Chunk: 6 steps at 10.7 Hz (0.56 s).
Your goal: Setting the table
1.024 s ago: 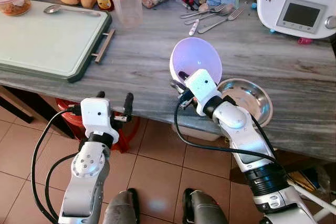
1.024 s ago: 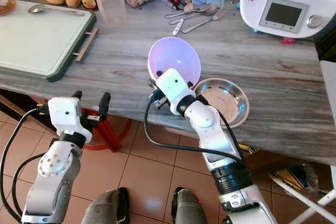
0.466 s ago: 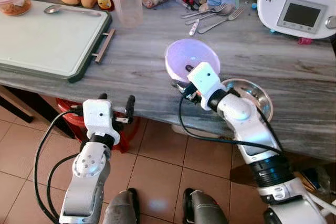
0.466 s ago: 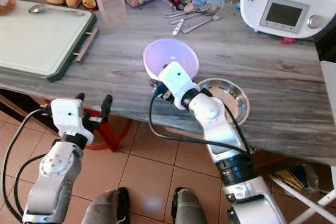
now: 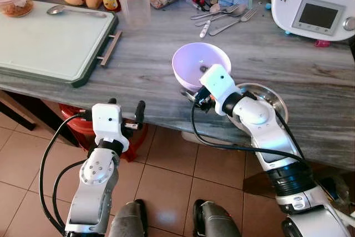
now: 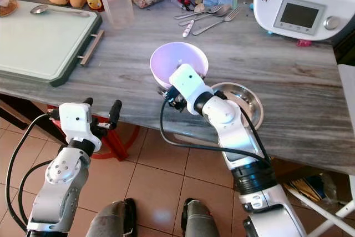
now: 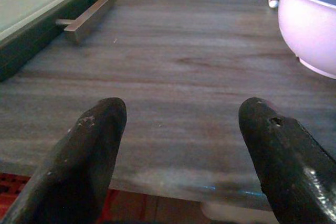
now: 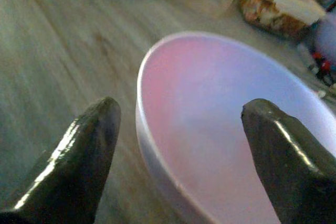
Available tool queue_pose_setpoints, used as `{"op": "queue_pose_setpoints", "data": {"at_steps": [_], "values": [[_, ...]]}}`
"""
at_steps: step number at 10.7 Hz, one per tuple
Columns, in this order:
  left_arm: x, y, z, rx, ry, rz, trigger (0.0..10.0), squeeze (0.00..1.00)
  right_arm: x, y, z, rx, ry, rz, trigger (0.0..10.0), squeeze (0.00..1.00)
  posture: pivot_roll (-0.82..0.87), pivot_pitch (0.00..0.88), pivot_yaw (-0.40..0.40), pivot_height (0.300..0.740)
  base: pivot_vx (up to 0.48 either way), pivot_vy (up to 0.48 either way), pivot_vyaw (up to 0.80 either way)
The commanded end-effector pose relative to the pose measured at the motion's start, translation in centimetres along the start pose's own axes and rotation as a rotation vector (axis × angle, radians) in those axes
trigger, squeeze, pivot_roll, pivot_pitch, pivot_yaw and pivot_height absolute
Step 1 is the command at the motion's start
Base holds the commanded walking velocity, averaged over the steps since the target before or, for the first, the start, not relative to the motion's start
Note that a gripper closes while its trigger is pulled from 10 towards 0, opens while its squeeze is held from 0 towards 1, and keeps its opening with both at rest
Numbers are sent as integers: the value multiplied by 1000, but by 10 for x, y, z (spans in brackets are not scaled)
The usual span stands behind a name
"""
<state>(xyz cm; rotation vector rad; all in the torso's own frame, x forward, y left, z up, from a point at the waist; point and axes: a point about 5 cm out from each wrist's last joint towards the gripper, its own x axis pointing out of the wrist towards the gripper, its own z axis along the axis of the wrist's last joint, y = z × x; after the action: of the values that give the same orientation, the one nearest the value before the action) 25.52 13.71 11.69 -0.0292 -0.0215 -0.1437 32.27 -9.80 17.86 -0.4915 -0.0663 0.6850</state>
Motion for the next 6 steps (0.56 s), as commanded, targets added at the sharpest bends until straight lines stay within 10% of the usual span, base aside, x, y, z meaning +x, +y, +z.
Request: {"op": "queue_pose_setpoints", "data": {"at_steps": [1,3,4,5,6], "values": [[-1,0,-4,3,17,-9,10000,0,-1,1,8,-6,-40,-6,10000,1000,-14,157,14,740,0,0,0],[-3,0,-3,6,21,-4,10000,0,-3,-6,22,-3,-134,-99,10000,1000,-11,168,8,740,0,0,0],[-4,1,-3,12,18,4,10000,0,-10,-13,27,4,-188,-203,10000,749,-7,169,1,740,0,0,0],[-6,2,-2,13,14,15,10000,0,-18,-20,28,-24,-210,-308,10000,0,-5,172,-4,740,0,0,0],[-7,2,-3,11,19,21,10000,0,-30,-27,29,-128,-216,-423,10000,0,-2,173,-9,740,0,0,0]]}}
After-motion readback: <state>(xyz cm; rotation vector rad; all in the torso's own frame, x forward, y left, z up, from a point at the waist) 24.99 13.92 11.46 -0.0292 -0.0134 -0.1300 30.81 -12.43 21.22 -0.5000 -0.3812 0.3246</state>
